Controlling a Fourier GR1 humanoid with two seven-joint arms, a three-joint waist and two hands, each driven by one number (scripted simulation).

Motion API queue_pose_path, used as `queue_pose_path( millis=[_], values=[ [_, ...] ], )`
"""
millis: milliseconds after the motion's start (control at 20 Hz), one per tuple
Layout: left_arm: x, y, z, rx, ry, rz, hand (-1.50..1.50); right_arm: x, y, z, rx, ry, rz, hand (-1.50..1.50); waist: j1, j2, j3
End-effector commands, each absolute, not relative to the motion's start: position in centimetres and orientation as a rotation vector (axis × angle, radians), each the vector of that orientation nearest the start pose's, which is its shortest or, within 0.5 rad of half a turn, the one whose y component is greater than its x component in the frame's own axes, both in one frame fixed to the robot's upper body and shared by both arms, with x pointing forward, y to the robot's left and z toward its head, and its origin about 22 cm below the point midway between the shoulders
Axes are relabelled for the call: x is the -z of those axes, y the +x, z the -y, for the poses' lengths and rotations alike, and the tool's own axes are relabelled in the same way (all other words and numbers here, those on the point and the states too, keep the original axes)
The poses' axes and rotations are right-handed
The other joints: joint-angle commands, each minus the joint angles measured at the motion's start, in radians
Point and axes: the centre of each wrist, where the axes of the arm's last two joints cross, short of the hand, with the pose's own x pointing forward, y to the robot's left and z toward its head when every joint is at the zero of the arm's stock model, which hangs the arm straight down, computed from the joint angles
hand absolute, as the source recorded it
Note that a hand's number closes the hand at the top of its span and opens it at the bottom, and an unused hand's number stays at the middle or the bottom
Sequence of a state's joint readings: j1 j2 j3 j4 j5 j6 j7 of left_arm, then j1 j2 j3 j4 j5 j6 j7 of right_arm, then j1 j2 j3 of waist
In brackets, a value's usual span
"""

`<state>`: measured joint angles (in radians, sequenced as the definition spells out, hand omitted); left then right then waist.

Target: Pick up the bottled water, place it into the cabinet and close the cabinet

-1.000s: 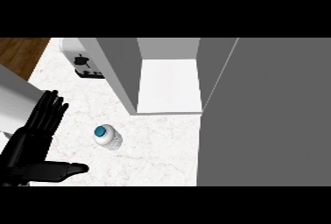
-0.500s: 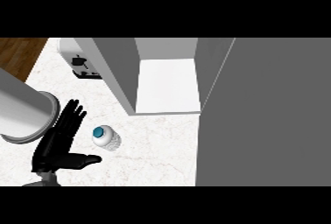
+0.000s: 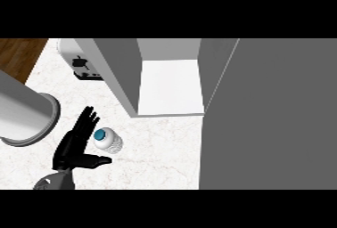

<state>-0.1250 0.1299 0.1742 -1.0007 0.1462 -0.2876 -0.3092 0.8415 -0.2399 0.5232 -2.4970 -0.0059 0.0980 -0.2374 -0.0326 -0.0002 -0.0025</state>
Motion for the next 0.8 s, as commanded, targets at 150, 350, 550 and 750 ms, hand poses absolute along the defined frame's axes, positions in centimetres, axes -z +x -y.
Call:
queue_pose_path(
  millis=[150,350,550,750],
  values=[
    [13.4,24.5,-28.0,-0.035,-0.235,1.477,-1.50,-14.9,3.5,20.4,-0.163,0.290,1.938,-1.50,0.001,0.001,0.000],
    [14.5,25.5,-26.2,-0.056,-0.278,1.475,-1.50,-14.4,3.7,20.8,-0.203,0.291,1.929,-1.50,-0.005,0.006,-0.002],
    [16.3,23.1,-27.9,-0.066,-0.285,1.525,1.50,-14.6,3.5,21.5,-0.206,0.278,1.926,-1.50,0.001,0.007,-0.001],
    [16.8,23.3,-26.6,0.094,-0.188,1.557,1.50,-13.7,3.4,21.2,-0.205,0.292,1.933,-1.50,-0.005,0.006,-0.001]
  ],
)
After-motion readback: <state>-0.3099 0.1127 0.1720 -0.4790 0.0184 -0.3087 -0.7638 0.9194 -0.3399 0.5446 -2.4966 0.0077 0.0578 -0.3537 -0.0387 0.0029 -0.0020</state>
